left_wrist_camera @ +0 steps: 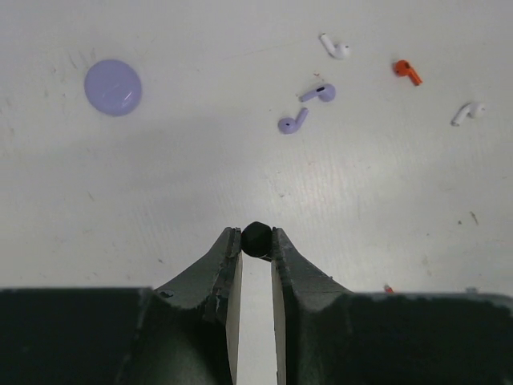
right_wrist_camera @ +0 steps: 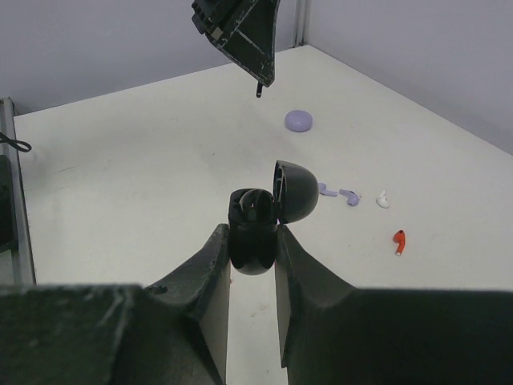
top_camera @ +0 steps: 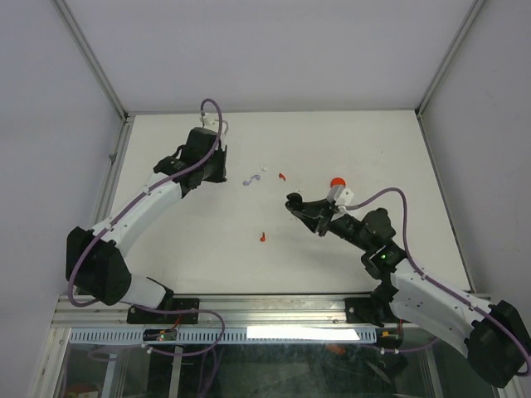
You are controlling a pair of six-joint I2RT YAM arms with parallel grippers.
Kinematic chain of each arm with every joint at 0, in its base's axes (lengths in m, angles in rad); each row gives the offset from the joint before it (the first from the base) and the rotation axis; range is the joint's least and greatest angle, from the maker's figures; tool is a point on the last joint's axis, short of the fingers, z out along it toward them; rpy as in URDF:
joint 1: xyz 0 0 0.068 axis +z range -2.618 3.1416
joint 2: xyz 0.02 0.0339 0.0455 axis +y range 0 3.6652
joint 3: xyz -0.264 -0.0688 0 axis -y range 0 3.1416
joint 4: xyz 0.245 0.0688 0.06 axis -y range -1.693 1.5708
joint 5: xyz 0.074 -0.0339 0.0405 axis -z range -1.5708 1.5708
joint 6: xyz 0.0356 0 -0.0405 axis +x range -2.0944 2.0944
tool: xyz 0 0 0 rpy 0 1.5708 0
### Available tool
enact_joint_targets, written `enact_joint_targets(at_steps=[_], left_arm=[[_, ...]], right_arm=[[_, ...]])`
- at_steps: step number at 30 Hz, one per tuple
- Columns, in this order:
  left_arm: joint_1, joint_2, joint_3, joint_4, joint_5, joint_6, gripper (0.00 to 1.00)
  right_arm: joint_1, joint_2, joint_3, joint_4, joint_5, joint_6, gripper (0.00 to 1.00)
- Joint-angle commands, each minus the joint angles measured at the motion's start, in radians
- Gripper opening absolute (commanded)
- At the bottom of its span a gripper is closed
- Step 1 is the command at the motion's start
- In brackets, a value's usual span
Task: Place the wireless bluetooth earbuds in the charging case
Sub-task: Place the earbud in the charging case.
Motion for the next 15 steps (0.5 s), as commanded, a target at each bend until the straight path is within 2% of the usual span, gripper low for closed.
enact_joint_targets(at_steps=[1,10,15], left_arm=[[-0.069,-0.106,0.024,0.044,-0.063,0.010,0.16],[-0.237,-0.190,0.042,0.122,-0.101,0.058,0.16],[-0.345,-0.254,-0.002,0.237,-0.110,0.108,0.17]], right_arm=[[0.017,0.034,0.047,0.181,0.042,0.007,0.00],[0.033,0.084,-0.016,0.414,0.081,-0.011,0.00],[0.033,0.086,-0.040,0.465,0.058,-0.007,0.00]])
